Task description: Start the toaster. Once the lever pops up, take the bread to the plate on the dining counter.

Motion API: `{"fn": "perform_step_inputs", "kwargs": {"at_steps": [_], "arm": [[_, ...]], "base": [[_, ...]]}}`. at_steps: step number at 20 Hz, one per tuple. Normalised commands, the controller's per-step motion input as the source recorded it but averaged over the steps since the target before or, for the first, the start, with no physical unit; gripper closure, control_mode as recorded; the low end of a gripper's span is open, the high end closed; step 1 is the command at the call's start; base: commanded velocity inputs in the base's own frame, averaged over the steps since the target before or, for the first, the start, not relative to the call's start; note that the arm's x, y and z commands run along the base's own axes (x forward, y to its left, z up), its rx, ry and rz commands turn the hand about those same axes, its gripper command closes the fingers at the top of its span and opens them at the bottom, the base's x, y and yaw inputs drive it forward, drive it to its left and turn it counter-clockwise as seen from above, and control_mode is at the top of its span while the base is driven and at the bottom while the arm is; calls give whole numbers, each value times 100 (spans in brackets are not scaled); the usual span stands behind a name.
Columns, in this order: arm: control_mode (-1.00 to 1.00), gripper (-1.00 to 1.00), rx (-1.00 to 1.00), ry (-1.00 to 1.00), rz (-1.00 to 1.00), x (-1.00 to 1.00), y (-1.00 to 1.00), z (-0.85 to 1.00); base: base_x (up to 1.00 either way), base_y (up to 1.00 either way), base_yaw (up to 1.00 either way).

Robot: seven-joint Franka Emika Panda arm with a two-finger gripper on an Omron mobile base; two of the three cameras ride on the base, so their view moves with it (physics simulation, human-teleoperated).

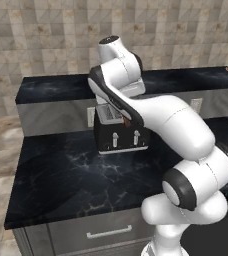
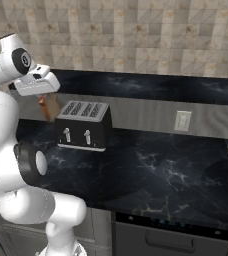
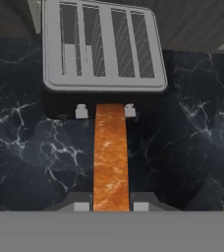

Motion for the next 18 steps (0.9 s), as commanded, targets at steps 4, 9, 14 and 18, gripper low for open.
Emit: {"fn": "perform_step_inputs", "kwargs": {"at_steps": [4, 9, 14, 18], "arm": [[-100, 100, 0, -4, 0, -32, -8, -2], [-100, 100, 0, -12, 0, -48, -17, 0], [-100, 100, 0, -8, 0, -42, -7, 0], [-100, 100, 0, -9, 0, -47, 0, 0]], "base": [[0, 0, 0], [0, 0, 0], [0, 0, 0], [0, 0, 0]]}}
